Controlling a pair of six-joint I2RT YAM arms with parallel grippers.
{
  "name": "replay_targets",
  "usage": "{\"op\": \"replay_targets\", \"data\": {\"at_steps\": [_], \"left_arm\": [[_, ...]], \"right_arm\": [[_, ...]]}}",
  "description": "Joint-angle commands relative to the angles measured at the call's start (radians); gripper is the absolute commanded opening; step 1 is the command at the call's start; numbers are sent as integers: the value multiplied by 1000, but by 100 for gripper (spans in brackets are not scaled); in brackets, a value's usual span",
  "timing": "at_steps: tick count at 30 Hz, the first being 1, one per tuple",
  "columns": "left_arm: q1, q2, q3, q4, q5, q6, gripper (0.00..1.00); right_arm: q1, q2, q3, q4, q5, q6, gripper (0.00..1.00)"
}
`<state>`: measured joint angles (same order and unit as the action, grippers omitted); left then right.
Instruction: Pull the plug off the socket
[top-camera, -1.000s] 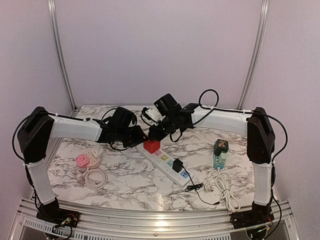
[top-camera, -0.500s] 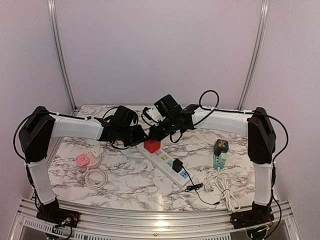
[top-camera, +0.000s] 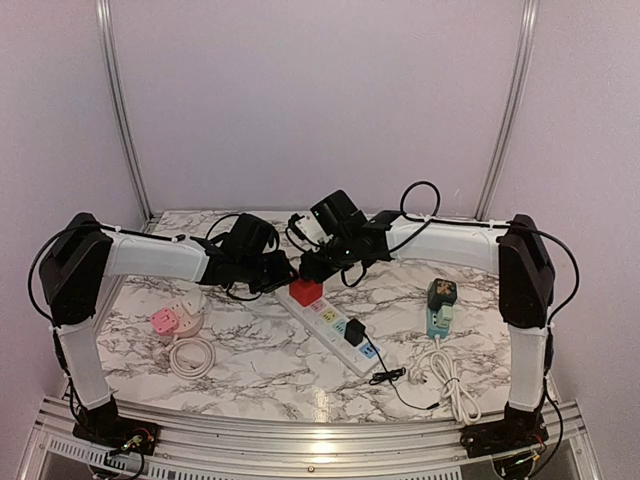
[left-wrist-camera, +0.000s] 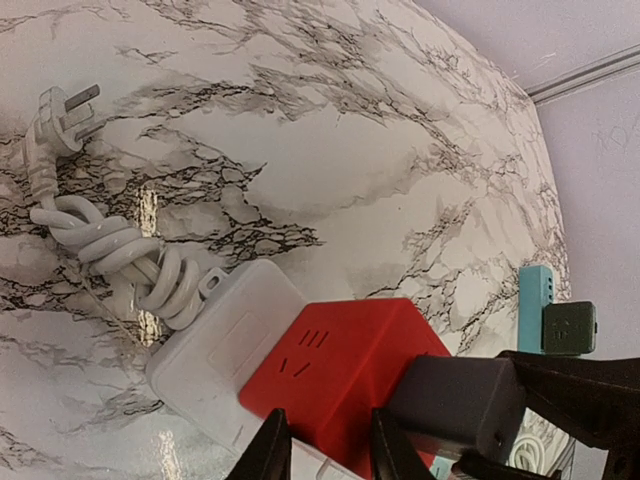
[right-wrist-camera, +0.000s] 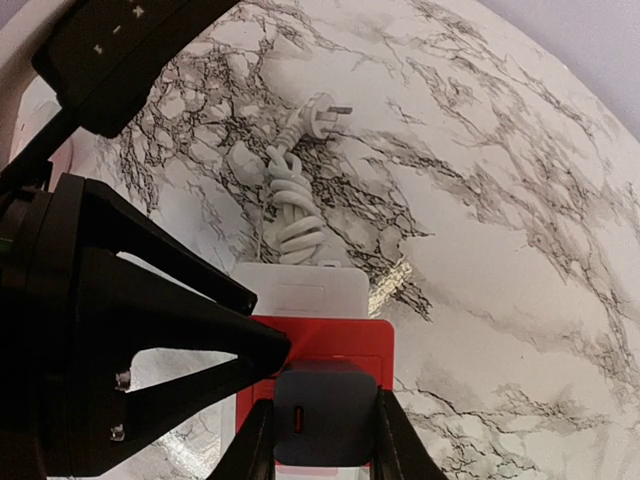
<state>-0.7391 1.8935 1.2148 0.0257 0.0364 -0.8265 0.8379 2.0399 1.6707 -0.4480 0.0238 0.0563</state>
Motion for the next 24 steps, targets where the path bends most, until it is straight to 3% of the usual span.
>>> {"op": "replay_targets", "data": {"at_steps": [1,24], "left_arm": [[-16,94,-67,-229,-19,24,29],[-26,110,-51,-299,-32,38,28]], "right_arm": [[-1,-76,34,30,14,20,14],[-22,-147,75,-7,8,90,14]]}}
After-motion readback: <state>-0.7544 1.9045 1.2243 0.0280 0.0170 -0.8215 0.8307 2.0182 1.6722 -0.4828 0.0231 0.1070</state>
